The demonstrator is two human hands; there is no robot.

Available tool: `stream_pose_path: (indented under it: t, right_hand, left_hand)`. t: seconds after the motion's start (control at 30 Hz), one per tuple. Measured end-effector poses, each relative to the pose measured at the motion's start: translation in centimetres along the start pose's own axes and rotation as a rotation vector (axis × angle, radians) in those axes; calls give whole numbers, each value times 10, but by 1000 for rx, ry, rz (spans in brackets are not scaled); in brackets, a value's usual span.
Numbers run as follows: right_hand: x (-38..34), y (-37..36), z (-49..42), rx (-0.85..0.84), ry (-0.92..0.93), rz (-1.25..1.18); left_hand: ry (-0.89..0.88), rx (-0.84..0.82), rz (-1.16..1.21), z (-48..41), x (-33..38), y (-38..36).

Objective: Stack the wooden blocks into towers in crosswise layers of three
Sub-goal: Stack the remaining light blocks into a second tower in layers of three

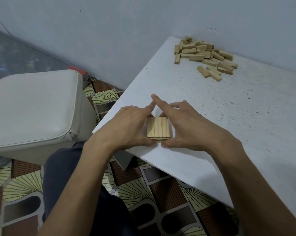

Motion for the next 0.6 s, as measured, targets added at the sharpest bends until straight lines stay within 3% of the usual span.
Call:
stream_pose_path:
  t: [0.6]
  right_hand:
    - [-3,0,-1,-2,-1,12]
  left_hand:
    - [-30,70,-94,2,6,1]
Point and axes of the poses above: each hand's wrist, its own z-axis away from the middle knuckle, its own y-axis out of the back of the hand, x = y × z, the point moved 5 cm from there along -z, towards the middle knuckle, and after that the axes turned 3 degrees about -x, right-handed, at the moved point
